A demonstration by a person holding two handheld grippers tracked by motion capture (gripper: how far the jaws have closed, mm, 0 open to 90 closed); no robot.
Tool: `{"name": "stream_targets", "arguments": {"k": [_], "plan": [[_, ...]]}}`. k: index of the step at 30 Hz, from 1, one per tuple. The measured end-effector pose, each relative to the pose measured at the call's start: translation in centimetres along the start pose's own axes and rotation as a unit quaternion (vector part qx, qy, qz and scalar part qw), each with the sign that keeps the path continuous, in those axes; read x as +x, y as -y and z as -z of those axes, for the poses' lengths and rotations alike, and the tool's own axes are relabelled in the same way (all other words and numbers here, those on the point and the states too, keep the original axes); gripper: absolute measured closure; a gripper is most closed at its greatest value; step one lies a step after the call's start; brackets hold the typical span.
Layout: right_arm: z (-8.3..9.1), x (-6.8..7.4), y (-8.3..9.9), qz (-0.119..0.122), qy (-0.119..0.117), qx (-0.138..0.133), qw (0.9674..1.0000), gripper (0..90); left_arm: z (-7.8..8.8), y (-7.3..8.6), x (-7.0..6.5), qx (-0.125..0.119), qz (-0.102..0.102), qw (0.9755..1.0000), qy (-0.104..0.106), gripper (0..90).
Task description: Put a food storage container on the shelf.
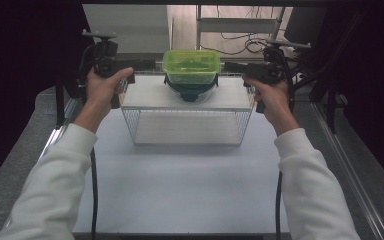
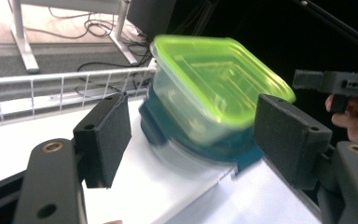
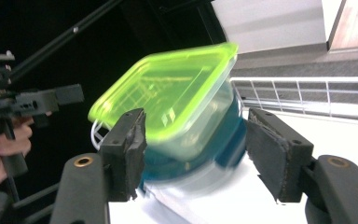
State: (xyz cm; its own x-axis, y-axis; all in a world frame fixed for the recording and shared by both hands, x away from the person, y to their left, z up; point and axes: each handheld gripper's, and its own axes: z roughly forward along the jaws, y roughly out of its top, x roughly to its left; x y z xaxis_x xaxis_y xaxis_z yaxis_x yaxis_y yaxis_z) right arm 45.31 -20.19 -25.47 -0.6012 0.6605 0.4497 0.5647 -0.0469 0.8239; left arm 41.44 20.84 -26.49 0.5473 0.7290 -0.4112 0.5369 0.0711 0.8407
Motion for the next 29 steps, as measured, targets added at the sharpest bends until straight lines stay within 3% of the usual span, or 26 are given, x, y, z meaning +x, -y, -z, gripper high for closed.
{"name": "stream_targets", "arguments": {"k": [5, 7, 10, 16, 19, 24, 29], "plan": [[2.3, 1.3, 2.5, 0.049, 0.006, 0.011, 0.9987, 35.7, 2.2, 3.3, -1.1, 0.015, -0.030, 0.9994, 0.003, 27.2], [3.1, 1.7, 4.0, 0.064, 0.010, 0.014, 0.9978, 35.6, 2.8, 5.3, -1.8, 0.032, -0.052, 0.9981, -0.005, 27.2], [4.4, 1.9, 6.6, 0.078, 0.008, 0.021, 0.9967, 35.2, 3.3, 8.5, -2.6, 0.052, -0.069, 0.9962, -0.002, 27.2], [6.1, 1.7, 12.3, 0.101, 0.021, 0.045, 0.9936, 33.8, 3.8, 15.1, -3.3, 0.084, -0.081, 0.9931, 0.003, 27.0], [6.5, 1.4, 14.8, 0.117, 0.036, 0.064, 0.9904, 32.2, 3.7, 17.9, -3.3, 0.099, -0.082, 0.9917, -0.003, 26.9], [6.5, 1.3, 17.9, 0.125, 0.037, 0.087, 0.9877, 28.0, 3.4, 20.1, -3.0, 0.107, -0.069, 0.9918, 0.000, 26.7], [6.2, 1.5, 18.3, 0.129, 0.037, 0.086, 0.9873, 24.6, 3.2, 20.5, -2.7, 0.106, -0.062, 0.9925, -0.001, 26.0]]}}
